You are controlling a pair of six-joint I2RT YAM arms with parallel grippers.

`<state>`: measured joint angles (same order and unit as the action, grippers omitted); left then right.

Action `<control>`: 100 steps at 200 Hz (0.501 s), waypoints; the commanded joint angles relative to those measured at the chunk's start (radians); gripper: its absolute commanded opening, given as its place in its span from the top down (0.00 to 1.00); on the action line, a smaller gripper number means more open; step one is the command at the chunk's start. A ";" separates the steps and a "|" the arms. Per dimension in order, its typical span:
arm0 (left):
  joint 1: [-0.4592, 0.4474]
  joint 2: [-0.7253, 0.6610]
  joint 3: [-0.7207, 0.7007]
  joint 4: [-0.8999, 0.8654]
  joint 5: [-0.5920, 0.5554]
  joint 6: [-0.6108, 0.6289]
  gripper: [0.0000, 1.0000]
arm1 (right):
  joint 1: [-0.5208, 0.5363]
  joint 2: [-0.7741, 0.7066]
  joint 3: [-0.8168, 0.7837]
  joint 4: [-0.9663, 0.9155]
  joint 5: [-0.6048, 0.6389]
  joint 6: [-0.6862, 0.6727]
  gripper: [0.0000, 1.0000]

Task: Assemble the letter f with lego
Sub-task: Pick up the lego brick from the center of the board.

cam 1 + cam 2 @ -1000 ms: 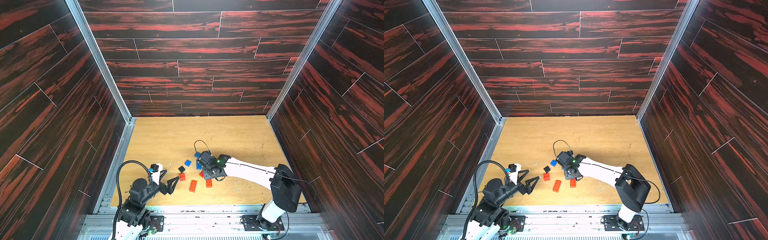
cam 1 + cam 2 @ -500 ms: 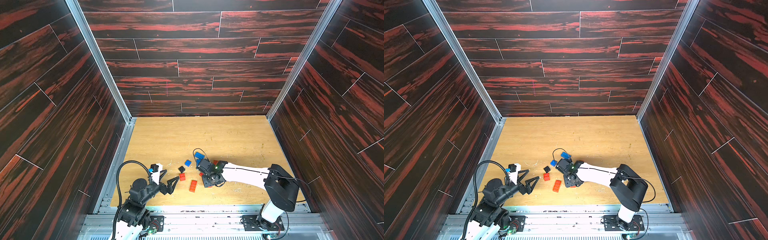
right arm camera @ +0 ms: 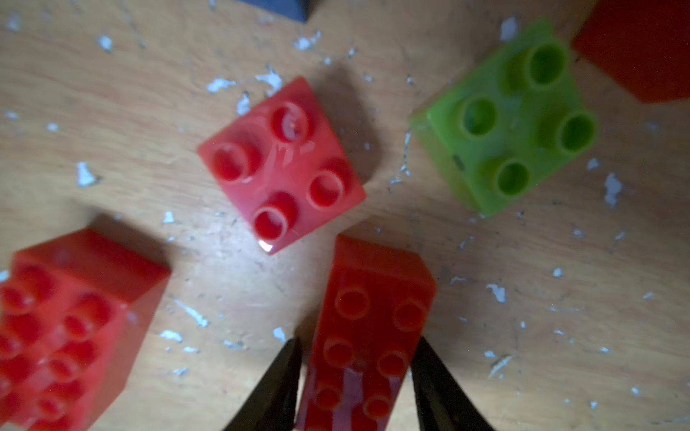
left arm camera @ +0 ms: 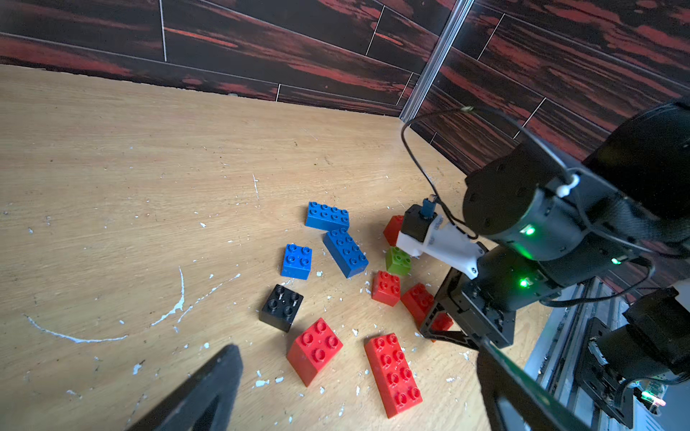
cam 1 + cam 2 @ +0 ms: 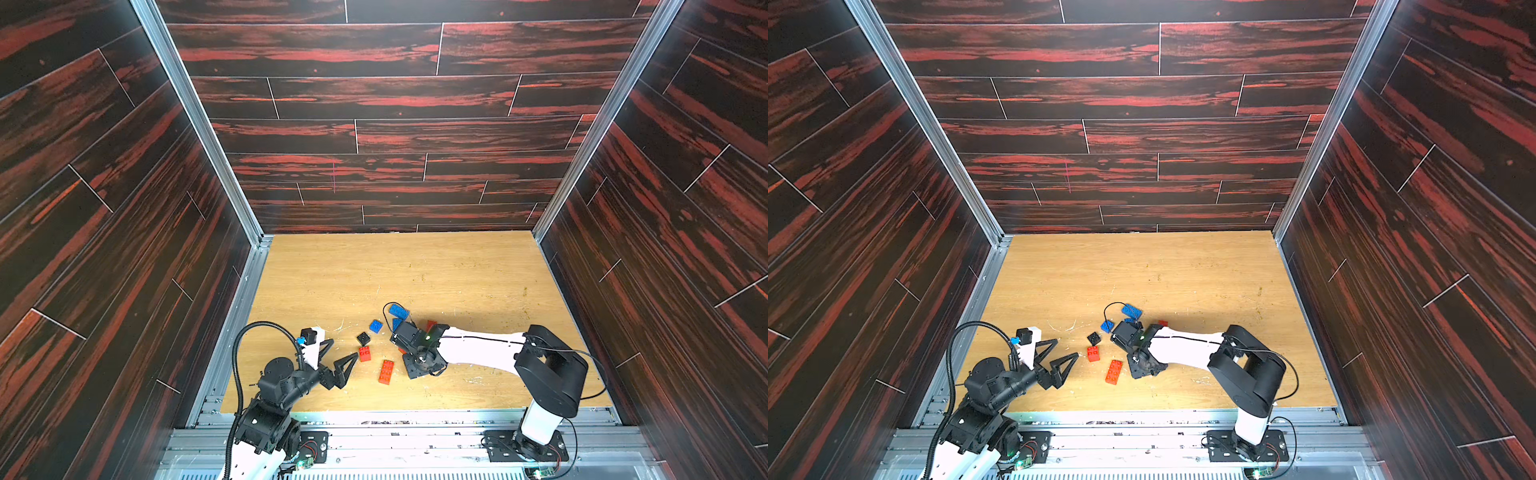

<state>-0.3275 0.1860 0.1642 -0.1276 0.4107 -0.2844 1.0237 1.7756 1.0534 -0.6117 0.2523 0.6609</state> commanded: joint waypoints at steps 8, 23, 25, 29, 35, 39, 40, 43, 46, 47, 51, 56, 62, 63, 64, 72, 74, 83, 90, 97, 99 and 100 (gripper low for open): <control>-0.002 -0.016 0.000 -0.003 -0.004 0.010 0.00 | 0.006 0.011 0.011 -0.005 0.026 -0.017 0.53; -0.002 -0.014 0.000 -0.001 -0.006 0.010 0.00 | 0.006 0.004 0.004 0.000 0.030 -0.019 0.53; -0.003 -0.013 0.000 -0.001 -0.005 0.010 0.00 | 0.007 0.003 0.003 0.002 0.030 -0.018 0.53; -0.002 -0.013 0.000 -0.001 -0.006 0.010 0.00 | 0.006 0.001 0.002 0.003 0.030 -0.019 0.53; -0.003 -0.014 0.000 -0.001 -0.005 0.010 0.00 | 0.007 -0.001 -0.001 0.004 0.030 -0.020 0.53; -0.002 -0.013 0.000 -0.001 -0.005 0.010 0.00 | 0.006 -0.003 0.000 0.005 0.030 -0.021 0.53; -0.002 -0.013 0.000 -0.001 -0.005 0.010 0.00 | 0.007 -0.003 0.000 0.005 0.030 -0.021 0.53; -0.002 -0.013 0.000 0.000 -0.004 0.010 0.00 | 0.006 -0.004 -0.001 0.006 0.030 -0.021 0.53; -0.002 -0.014 0.000 -0.001 -0.004 0.010 0.00 | 0.005 -0.004 -0.001 0.006 0.030 -0.021 0.53; -0.002 -0.013 0.000 -0.001 -0.003 0.010 0.00 | 0.005 -0.004 -0.001 0.006 0.030 -0.021 0.53; -0.002 -0.014 0.000 -0.001 -0.003 0.010 0.00 | 0.006 -0.005 0.001 0.006 0.030 -0.022 0.53; -0.002 -0.014 0.000 -0.001 -0.003 0.010 0.00 | 0.006 -0.007 0.002 0.006 0.030 -0.024 0.53; -0.002 -0.014 0.000 -0.001 -0.004 0.010 0.00 | 0.006 -0.008 0.002 0.006 0.030 -0.025 0.53; -0.002 -0.014 0.000 -0.001 -0.004 0.010 0.00 | 0.006 -0.008 0.002 0.006 0.030 -0.024 0.53; -0.002 -0.014 0.000 -0.001 -0.004 0.010 0.00 | 0.006 -0.008 0.002 0.006 0.031 -0.024 0.53; -0.002 -0.014 0.000 0.000 -0.004 0.010 0.00 | 0.006 -0.011 0.004 0.004 0.031 -0.027 0.53; -0.003 -0.013 0.000 -0.001 -0.003 0.011 0.00 | 0.006 -0.011 0.004 0.004 0.032 -0.029 0.53; -0.003 -0.014 0.000 -0.001 -0.004 0.010 0.00 | 0.005 -0.014 0.006 0.003 0.033 -0.030 0.53; -0.002 -0.014 0.000 -0.001 -0.004 0.010 0.00 | 0.006 -0.015 0.010 -0.002 0.035 -0.031 0.53; -0.003 -0.014 0.000 -0.001 -0.004 0.010 0.00 | 0.005 -0.018 0.012 -0.006 0.036 -0.033 0.53; -0.002 -0.014 0.000 -0.001 -0.004 0.010 0.00 | 0.005 -0.018 0.012 -0.006 0.036 -0.033 0.53; -0.002 -0.014 0.000 -0.001 -0.004 0.010 0.00 | 0.005 -0.018 0.013 -0.006 0.037 -0.033 0.53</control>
<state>-0.3275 0.1806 0.1642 -0.1284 0.4099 -0.2844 1.0237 1.7756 1.0534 -0.6018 0.2745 0.6384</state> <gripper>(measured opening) 0.997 0.467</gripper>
